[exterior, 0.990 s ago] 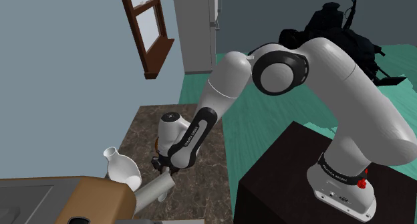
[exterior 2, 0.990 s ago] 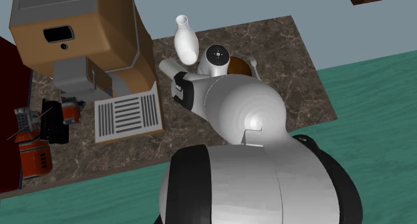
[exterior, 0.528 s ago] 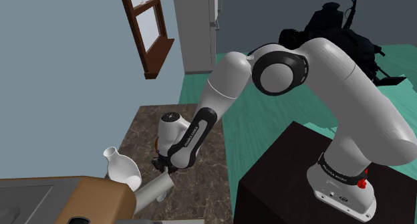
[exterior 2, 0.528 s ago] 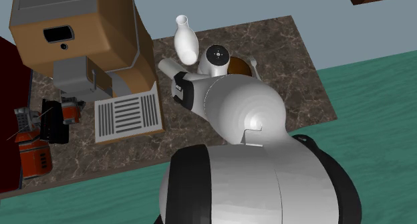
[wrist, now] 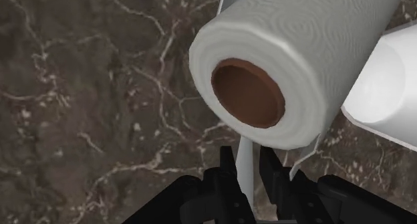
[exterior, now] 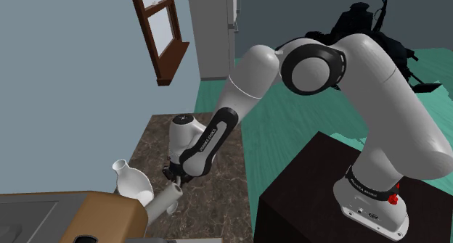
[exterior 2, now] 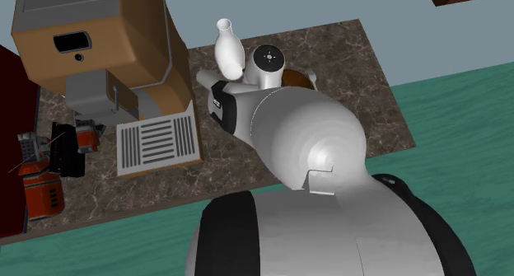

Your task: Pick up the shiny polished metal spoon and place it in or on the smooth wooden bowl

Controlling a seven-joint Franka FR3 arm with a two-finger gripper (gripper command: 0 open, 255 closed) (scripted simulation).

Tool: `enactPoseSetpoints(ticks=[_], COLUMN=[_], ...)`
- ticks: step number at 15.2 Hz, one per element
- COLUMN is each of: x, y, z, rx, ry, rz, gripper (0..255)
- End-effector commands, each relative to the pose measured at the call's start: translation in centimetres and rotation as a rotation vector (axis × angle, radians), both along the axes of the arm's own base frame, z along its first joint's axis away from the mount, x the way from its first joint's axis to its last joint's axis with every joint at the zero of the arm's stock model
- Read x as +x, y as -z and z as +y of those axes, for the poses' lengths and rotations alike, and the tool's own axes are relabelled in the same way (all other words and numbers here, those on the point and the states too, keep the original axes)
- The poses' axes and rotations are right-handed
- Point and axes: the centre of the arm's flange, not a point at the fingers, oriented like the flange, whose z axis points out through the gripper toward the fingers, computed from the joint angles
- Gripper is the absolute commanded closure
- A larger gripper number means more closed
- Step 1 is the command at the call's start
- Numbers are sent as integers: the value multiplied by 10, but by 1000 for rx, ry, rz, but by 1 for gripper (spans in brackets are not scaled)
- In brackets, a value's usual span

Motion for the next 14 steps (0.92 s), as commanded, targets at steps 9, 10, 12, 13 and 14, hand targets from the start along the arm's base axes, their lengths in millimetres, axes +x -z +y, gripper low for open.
enactPoseSetpoints(ticks=[9, 10, 12, 13, 14], x=[-1, 0, 0, 0, 0], y=[-52, -58, -68, -74, -79], z=[-1, -1, -1, -1, -1], rx=[0, 0, 0, 0, 0], ry=[0, 0, 0, 0, 0], rz=[0, 0, 0, 0, 0], gripper=[255, 255, 255, 255, 255])
